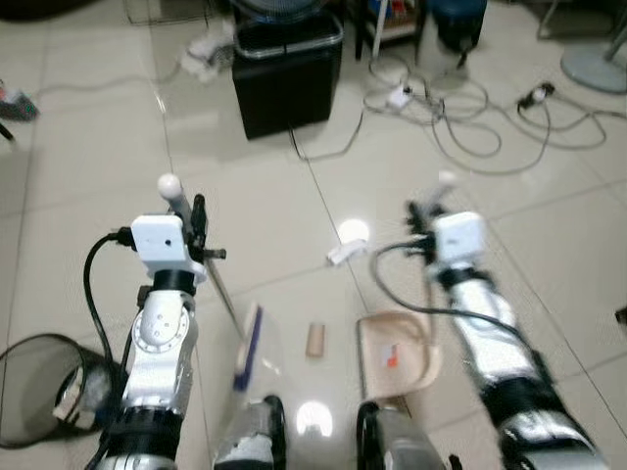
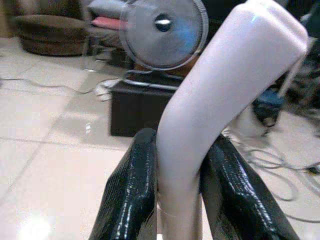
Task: Sweep floor
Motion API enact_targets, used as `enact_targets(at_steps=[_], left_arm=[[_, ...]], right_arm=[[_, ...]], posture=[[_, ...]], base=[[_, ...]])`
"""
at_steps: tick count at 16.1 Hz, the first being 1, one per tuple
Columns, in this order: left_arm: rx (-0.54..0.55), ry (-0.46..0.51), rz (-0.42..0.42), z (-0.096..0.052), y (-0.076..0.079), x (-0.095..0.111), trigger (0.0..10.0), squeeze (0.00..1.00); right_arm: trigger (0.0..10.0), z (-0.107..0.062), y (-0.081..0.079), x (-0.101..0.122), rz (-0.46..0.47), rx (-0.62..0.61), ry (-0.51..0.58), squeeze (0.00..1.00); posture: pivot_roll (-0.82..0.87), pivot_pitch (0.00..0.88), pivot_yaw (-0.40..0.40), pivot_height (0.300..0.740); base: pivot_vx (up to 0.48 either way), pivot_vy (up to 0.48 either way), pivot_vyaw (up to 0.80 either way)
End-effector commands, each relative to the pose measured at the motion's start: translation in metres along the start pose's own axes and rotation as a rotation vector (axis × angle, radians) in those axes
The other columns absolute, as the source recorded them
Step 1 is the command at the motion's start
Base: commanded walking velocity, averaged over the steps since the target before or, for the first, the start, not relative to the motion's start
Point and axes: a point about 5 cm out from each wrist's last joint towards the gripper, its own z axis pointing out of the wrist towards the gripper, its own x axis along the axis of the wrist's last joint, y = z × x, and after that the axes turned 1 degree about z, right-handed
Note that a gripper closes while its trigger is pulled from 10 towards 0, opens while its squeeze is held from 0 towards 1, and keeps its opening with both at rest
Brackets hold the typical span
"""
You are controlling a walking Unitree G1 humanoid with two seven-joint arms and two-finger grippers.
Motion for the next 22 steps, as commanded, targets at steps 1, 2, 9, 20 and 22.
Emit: enact_targets(at_steps=[1, 2, 9, 20, 22], left_arm=[[0.009, 0.025, -0.008, 0.000, 0.003, 0.002, 10.0, 0.00], [-0.002, 0.031, -0.028, 0.002, 0.009, 0.002, 10.0, 0.00], [-0.124, 0.001, -0.178, -0.008, 0.053, -0.006, 10.0, 0.00], [-0.269, -0.063, -0.584, -0.006, 0.087, 0.003, 10.0, 0.00], [-0.271, -0.053, -0.589, -0.001, 0.084, 0.006, 10.0, 0.00]], right_arm=[[10.0, 0.003, -0.016, 0.003, 0.010, 0.049, 0.035, 0.00], [10.0, 0.005, -0.028, 0.004, 0.018, 0.080, 0.050, 0.00], [10.0, 0.010, -0.050, 0.008, 0.050, 0.058, 0.104, 0.00], [10.0, 0.024, -0.042, 0.017, 0.065, 0.036, 0.139, 0.00], [10.0, 0.025, -0.038, 0.020, 0.100, 0.008, 0.164, 0.00]], posture=[[0.09, 0.388, 0.014, 0.740], [0.09, 0.394, 0.014, 0.740], [0.09, 0.417, 0.024, 0.740], [0.08, 0.395, 0.020, 0.740], [0.08, 0.388, 0.021, 0.740]], base=[[0.000, 0.000, 0.00], [0.000, 0.000, 0.00], [0.000, 0.000, 0.00], [0.000, 0.000, 0.00], [0.000, 0.000, 0.00]])
